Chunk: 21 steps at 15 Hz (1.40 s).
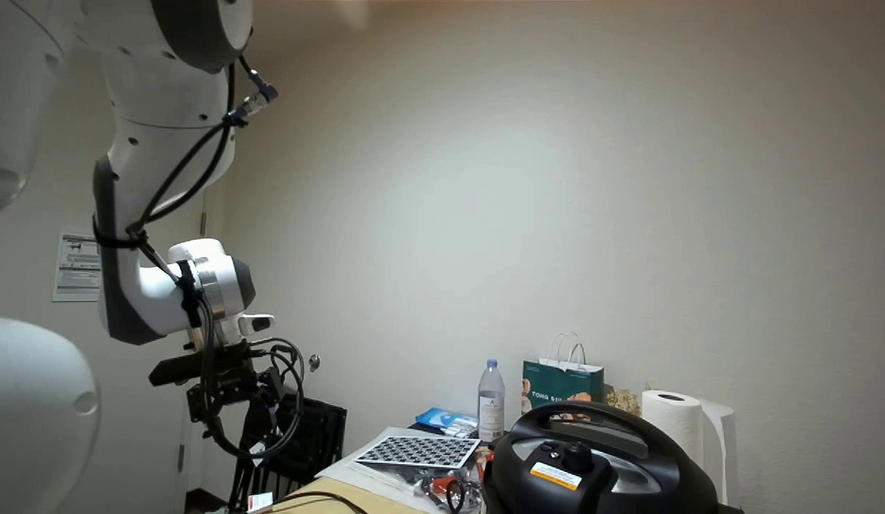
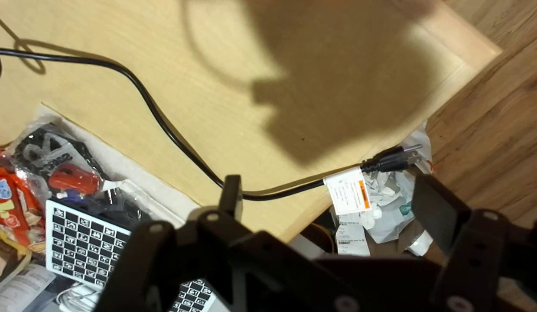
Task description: Move the black cable to the right
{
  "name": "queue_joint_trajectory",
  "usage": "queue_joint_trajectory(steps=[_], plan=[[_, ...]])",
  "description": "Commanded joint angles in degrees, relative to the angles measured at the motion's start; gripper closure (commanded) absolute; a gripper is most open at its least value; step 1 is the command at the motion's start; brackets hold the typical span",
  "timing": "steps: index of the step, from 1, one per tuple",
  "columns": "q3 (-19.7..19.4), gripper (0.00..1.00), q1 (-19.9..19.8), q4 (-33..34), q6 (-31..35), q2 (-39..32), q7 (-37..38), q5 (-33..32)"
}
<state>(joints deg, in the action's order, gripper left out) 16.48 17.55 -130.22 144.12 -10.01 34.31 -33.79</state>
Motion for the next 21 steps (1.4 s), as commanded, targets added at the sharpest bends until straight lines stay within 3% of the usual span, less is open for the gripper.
queue_joint_trajectory(steps=[1,5,6,11,12,14,18,21], plan=[[-2.40,0.00,2.51,1.87,-0.05,-1.90,0.48,-0.72],[-3.30,0.00,3.51,4.77,-0.22,-5.11,0.56,-1.52],[-3.69,0.00,4.33,6.14,-1.29,-6.23,5.27,0.03],[-10.69,0.00,10.49,12.33,0.19,-12.19,27.91,-9.23],[-8.25,0.00,8.35,9.77,-0.22,-9.75,20.62,-5.28],[-9.50,0.00,9.47,11.82,-0.34,-11.80,25.05,-7.51],[-9.50,0.00,9.61,12.32,-0.26,-12.60,25.66,-6.80],[-10.17,0.00,10.69,10.95,1.40,-13.47,32.66,-4.92]])
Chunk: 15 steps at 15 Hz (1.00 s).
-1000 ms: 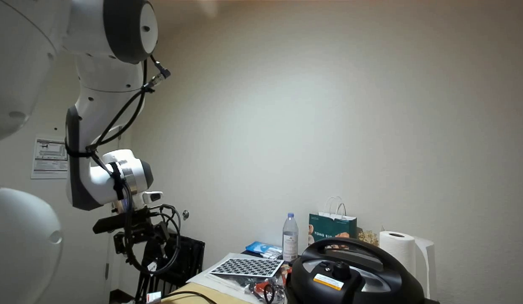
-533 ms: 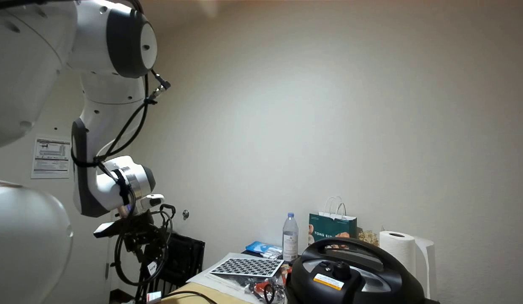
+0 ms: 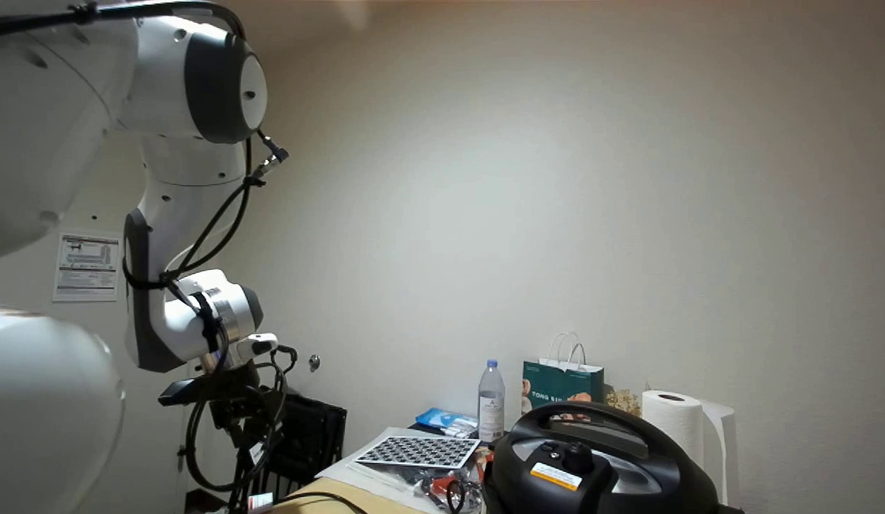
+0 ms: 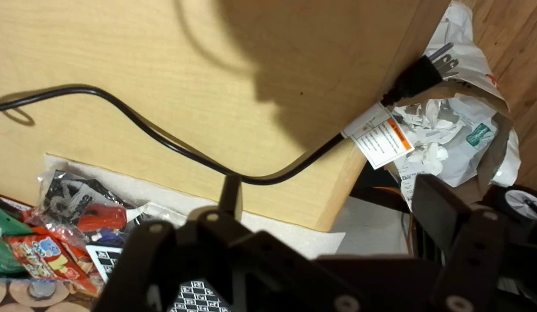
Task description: Move the black cable to the right
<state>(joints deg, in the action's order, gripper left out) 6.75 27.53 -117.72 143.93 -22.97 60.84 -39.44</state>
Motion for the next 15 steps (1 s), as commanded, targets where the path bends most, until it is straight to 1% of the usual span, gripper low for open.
queue_joint_trajectory(steps=[1,3,5,6,7,13,15], plan=[[-0.88,0.00,1.04,-1.82,1.91,-0.83,8.45,0.25],[-1.69,0.00,1.41,-2.04,2.17,-1.82,12.84,-0.45],[-2.42,0.00,1.15,-1.80,3.15,-3.55,15.55,-0.79],[-2.76,0.00,0.93,-1.25,3.50,-4.67,15.59,-0.98],[-1.73,0.00,1.01,-0.72,1.05,-3.55,12.85,0.29],[-1.92,0.00,1.18,-0.07,1.20,-4.32,12.90,0.35],[-2.42,0.00,1.32,2.10,1.59,-7.00,13.40,0.07]])
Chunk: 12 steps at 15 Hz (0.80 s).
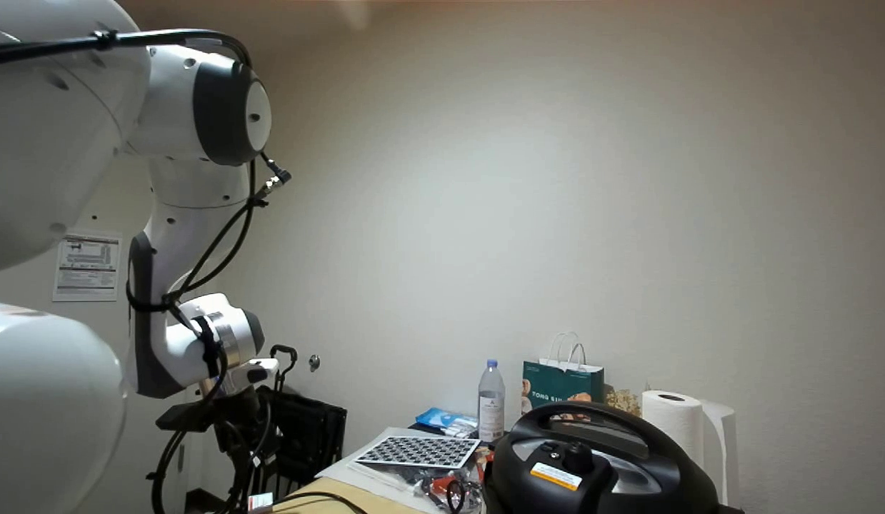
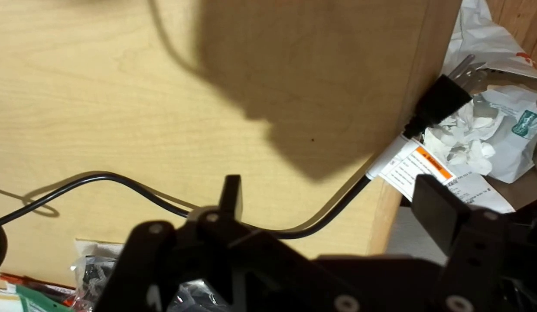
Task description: Move the black cable to the right
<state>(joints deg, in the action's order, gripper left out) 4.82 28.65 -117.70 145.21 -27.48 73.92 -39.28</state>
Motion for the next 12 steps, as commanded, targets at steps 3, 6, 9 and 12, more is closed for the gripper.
queue_joint_trajectory(steps=[3,6,9,12], plan=[[-1.56,0.00,1.05,7.16,-0.64,-7.56,0.64,-0.21],[-2.85,0.00,2.40,13.27,-0.54,-13.23,0.40,-0.47],[-3.56,0.00,2.93,13.25,0.08,-13.36,-0.49,0.56],[-4.52,0.00,4.19,16.63,0.10,-16.29,-0.54,0.67]])
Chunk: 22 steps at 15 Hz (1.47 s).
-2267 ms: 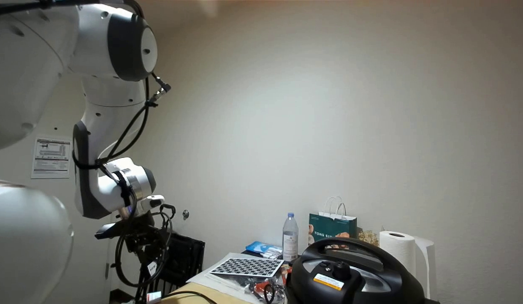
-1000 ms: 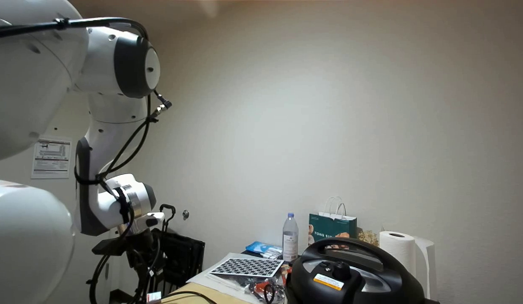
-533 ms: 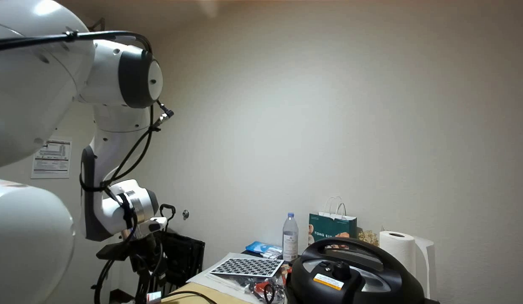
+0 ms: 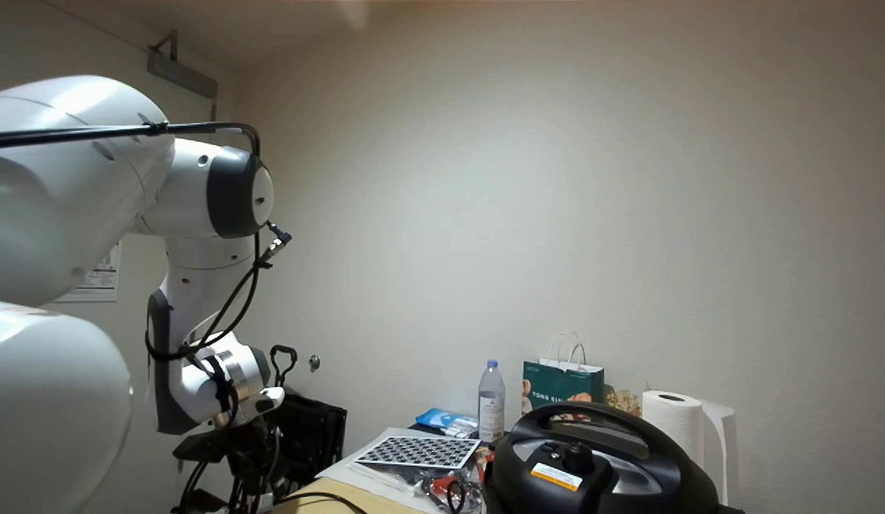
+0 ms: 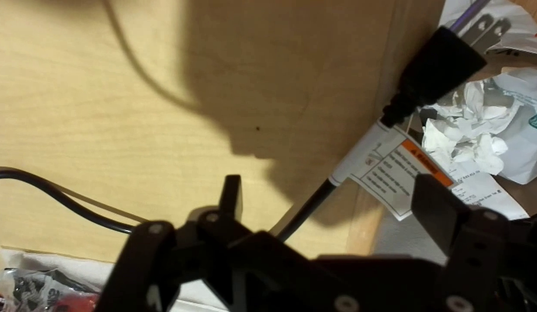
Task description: Move the black cable to the right
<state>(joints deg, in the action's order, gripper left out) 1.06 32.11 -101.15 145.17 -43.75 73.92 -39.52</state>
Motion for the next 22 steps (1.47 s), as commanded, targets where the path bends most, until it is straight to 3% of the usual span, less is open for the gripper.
queue_joint_trajectory(steps=[1,7,8,9,16,17,19,20,22], plan=[[-0.82,0.00,0.80,0.31,0.14,-0.17,-0.54,0.90],[-1.22,0.00,-0.91,0.49,0.05,-1.46,-1.12,6.36],[-1.27,0.25,-1.28,0.49,0.21,-1.73,-1.29,7.40],[-1.21,0.26,-1.62,0.38,0.41,-1.86,-1.64,8.49],[-1.21,0.69,-2.04,-0.71,3.24,-1.17,-3.16,13.53],[-1.58,0.25,-1.53,-0.58,2.92,-1.18,-3.21,13.50],[-1.64,0.28,-0.89,-0.72,2.27,-0.79,-4.62,13.02],[-2.63,0.48,-0.05,0.41,2.01,-1.75,-2.67,13.36],[-2.63,0.37,0.13,0.41,2.00,-1.75,-3.12,13.35]])
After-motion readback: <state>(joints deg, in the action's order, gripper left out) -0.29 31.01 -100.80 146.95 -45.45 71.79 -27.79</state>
